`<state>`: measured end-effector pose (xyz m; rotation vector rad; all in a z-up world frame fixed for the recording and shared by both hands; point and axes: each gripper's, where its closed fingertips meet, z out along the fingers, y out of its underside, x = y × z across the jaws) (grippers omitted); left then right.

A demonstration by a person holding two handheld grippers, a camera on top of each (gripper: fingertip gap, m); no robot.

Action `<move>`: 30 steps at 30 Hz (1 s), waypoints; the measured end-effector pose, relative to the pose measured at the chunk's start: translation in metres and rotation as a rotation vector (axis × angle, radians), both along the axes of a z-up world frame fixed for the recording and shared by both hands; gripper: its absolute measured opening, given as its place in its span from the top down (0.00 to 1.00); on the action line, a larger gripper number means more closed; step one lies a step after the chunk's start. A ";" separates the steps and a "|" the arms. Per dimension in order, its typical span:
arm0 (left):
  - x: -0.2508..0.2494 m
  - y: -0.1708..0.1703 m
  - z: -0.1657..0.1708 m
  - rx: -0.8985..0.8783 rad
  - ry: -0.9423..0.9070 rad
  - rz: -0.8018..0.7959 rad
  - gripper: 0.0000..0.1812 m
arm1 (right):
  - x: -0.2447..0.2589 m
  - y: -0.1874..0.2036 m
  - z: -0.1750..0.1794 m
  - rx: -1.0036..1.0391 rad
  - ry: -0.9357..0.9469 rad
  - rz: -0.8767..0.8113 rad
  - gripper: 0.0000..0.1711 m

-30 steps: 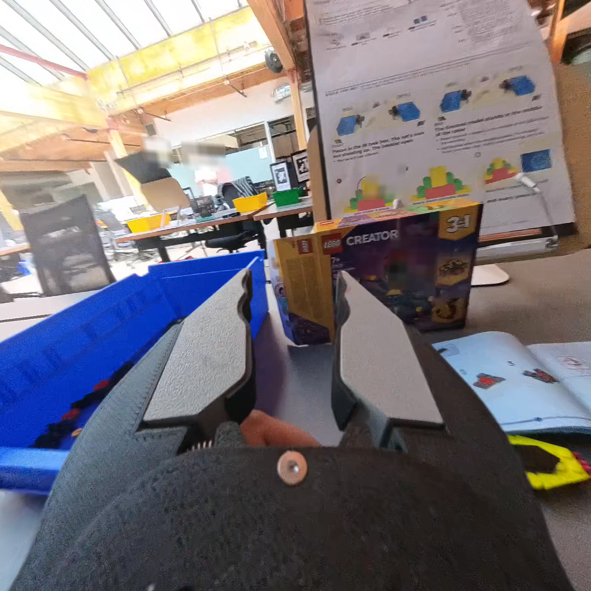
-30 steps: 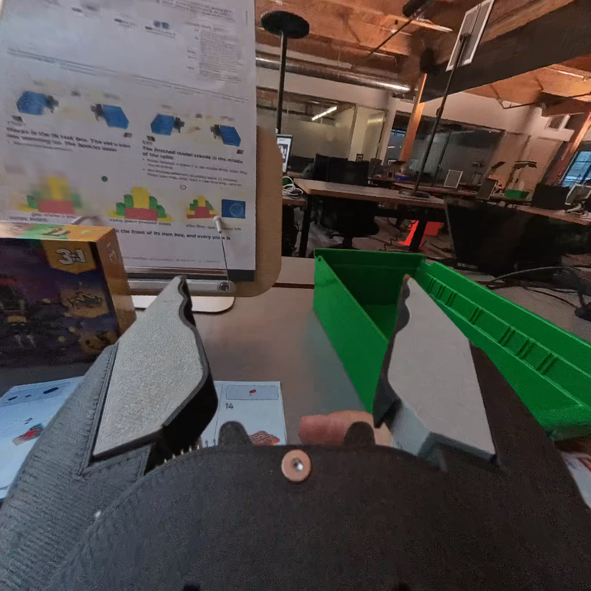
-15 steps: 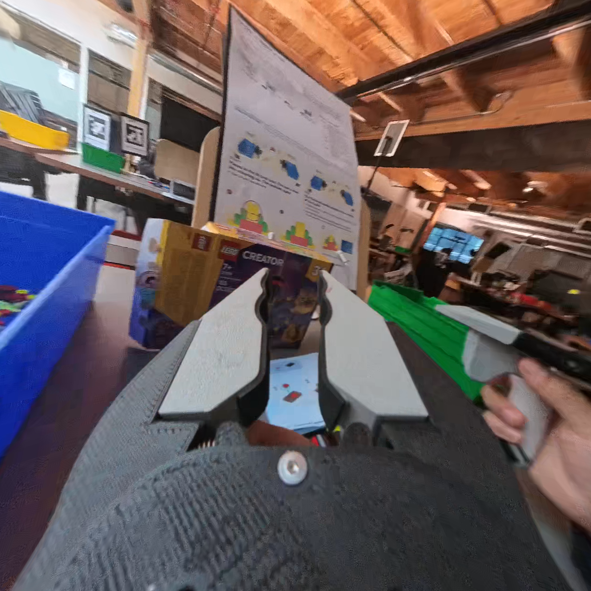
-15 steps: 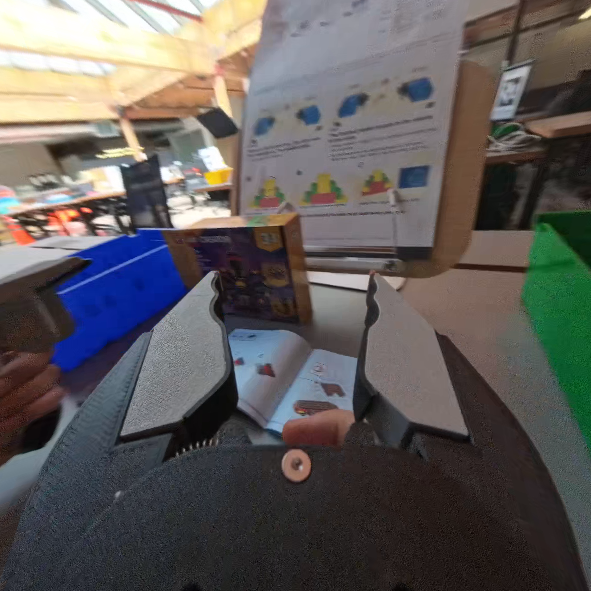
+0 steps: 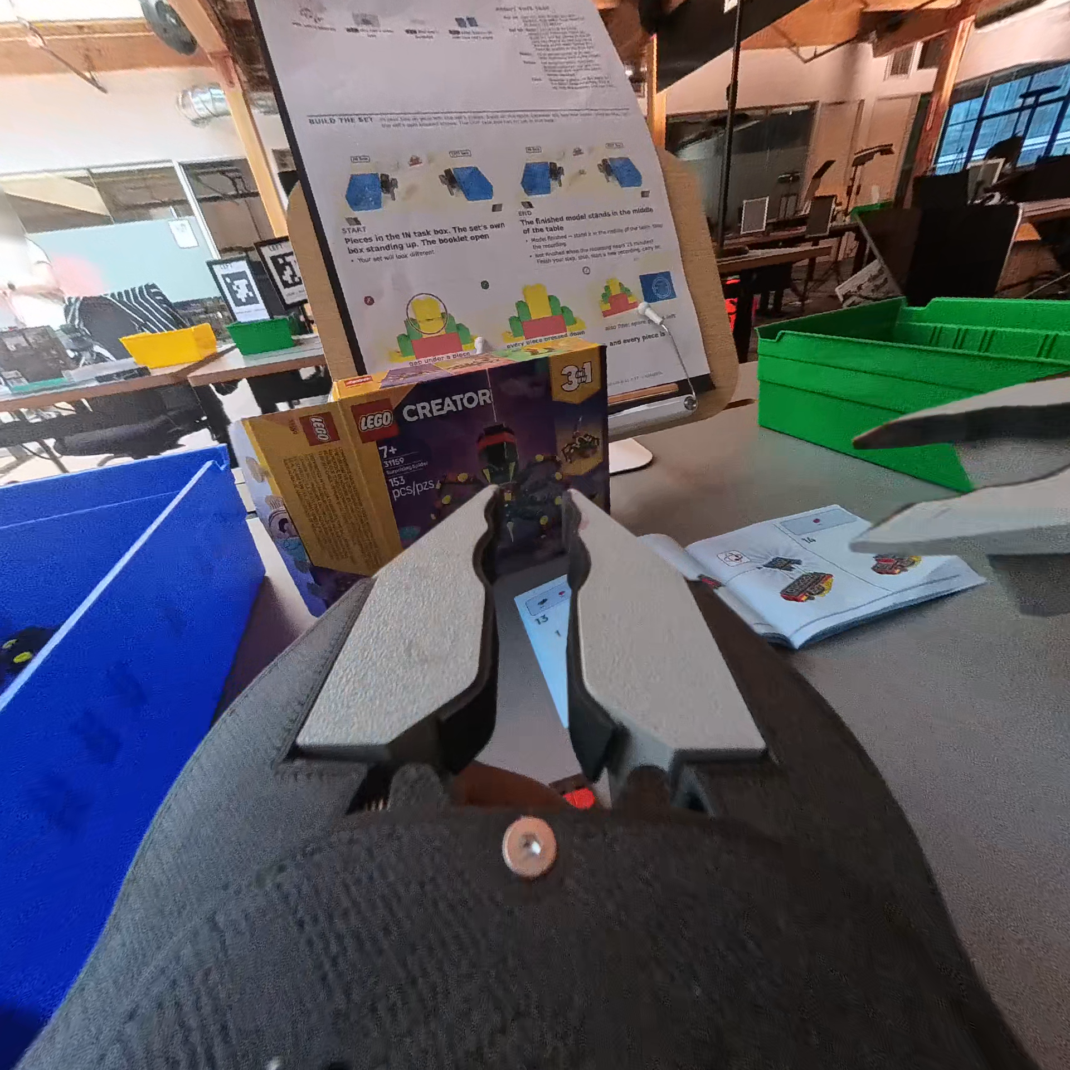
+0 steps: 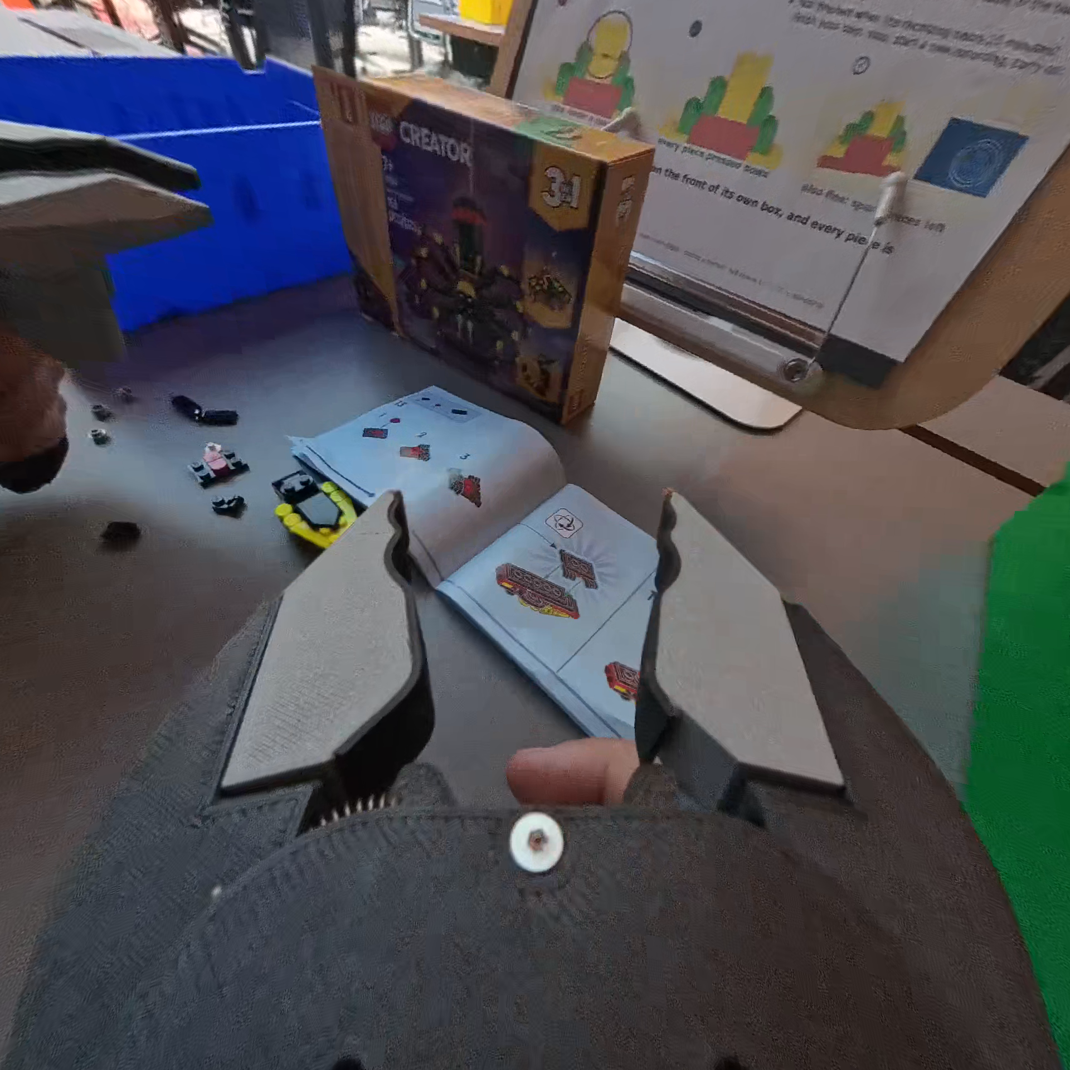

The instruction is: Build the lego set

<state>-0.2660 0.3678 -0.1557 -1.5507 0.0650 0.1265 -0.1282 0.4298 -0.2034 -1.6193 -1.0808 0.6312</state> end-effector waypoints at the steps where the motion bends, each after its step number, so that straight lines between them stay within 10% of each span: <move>1: 0.000 0.000 -0.001 -0.007 0.011 0.005 0.91 | -0.005 -0.005 -0.003 0.026 -0.028 0.022 0.52; 11: 0.007 0.005 -0.013 -0.060 0.071 0.006 0.90 | -0.029 -0.016 -0.042 0.241 -0.352 0.045 0.50; 15: 0.005 0.005 -0.013 -0.062 0.061 0.010 0.91 | -0.037 -0.009 -0.056 0.306 -0.451 0.015 0.65; 18: 0.004 0.005 -0.013 -0.062 0.061 0.016 0.91 | -0.038 0.000 -0.049 0.373 -0.457 -0.037 1.00; 25: 0.006 0.006 -0.017 -0.079 0.071 0.016 0.92 | -0.015 0.039 -0.025 0.287 -0.323 -0.238 1.00; 30: 0.006 0.006 -0.018 -0.083 0.078 0.017 0.92 | -0.028 0.024 -0.046 0.224 -0.367 -0.085 0.99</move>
